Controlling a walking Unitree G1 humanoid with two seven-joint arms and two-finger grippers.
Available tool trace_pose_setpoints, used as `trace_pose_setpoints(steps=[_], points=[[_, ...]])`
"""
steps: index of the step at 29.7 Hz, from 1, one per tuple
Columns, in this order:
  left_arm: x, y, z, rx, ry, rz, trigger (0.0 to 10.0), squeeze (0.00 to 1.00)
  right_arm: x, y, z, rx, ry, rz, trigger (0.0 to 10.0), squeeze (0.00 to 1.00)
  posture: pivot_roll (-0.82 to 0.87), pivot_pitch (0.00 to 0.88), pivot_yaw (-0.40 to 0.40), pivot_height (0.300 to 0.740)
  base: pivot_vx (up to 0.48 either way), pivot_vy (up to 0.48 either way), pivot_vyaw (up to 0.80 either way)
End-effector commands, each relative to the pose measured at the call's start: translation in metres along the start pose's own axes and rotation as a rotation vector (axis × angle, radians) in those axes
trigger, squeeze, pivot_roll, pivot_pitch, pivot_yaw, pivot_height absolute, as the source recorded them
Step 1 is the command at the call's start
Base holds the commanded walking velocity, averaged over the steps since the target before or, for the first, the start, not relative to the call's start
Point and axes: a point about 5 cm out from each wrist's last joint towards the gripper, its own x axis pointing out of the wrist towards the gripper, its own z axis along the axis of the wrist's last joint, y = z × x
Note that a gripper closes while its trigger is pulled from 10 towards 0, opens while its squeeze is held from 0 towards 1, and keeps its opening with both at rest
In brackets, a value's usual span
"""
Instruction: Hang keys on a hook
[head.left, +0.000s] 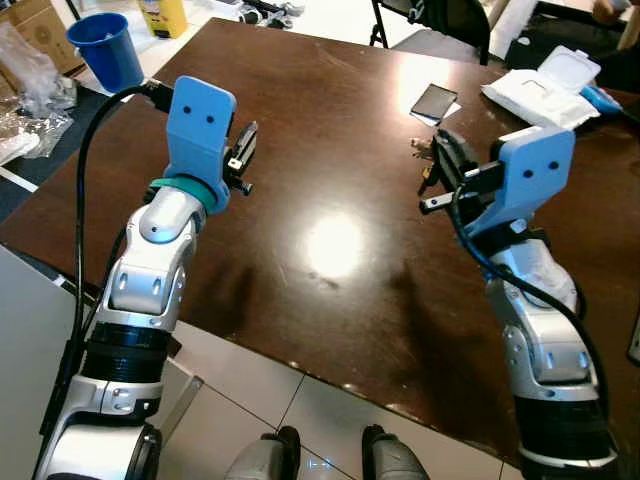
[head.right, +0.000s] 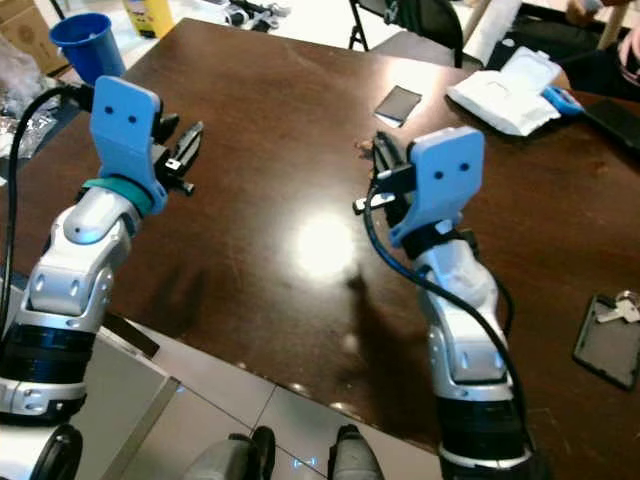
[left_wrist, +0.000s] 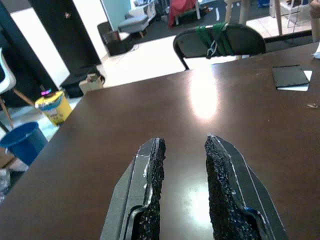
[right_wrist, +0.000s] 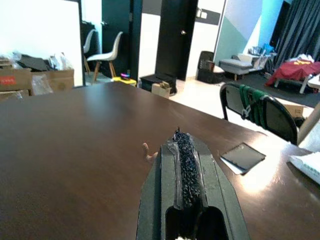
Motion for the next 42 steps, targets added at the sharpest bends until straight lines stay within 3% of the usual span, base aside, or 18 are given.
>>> trace_pose_setpoints(steps=[1,9,15,19,22,30,34,42], points=[[0.0,0.008,-0.003,-0.005,0.004,0.03,10.0,0.0,-0.008,0.005,-0.006,0.014,0.019,0.001,10.0,0.0,-0.09,0.127,0.121,0.74,0.0,0.0,0.0],[0.0,0.009,0.004,0.007,-0.011,0.054,10.0,0.0,-0.006,0.01,-0.005,0.043,0.004,0.057,10.0,0.0,-0.06,0.117,0.101,0.74,0.0,0.0,0.0],[0.0,0.01,0.002,-0.002,-0.002,0.042,10.0,0.0,0.004,0.016,-0.009,-0.024,0.003,0.065,10.0,0.0,-0.05,0.081,0.116,0.74,0.0,0.0,0.0],[0.003,0.01,0.009,-0.091,-0.025,0.036,10.0,0.0,0.005,0.016,-0.009,-0.019,-0.007,0.046,10.0,0.0,-0.04,0.073,0.119,0.74,0.0,0.0,0.0],[0.003,0.009,0.01,-0.09,-0.022,0.032,10.0,0.0,0.006,0.015,-0.006,-0.006,-0.022,0.04,10.0,0.0,-0.03,0.069,0.118,0.74,0.0,0.0,0.0],[-0.009,0.011,0.003,-0.018,0.005,0.028,10.0,0.0,0.004,0.017,-0.003,0.013,-0.043,0.031,10.0,0.0,0.0,0.071,0.127,0.74,0.0,0.0,0.0],[-0.012,0.013,0.006,0.017,0.005,0.028,10.0,0.0,-0.006,0.012,-0.021,0.045,0.023,-0.002,10.0,0.0,0.03,0.085,0.117,0.74,0.0,0.0,0.0],[-0.025,0.001,-0.004,-0.041,0.059,-0.015,10.0,0.0,-0.006,0.019,-0.025,0.041,0.029,0.014,10.0,0.0,0.06,0.112,0.136,0.74,0.0,0.0,0.0]])
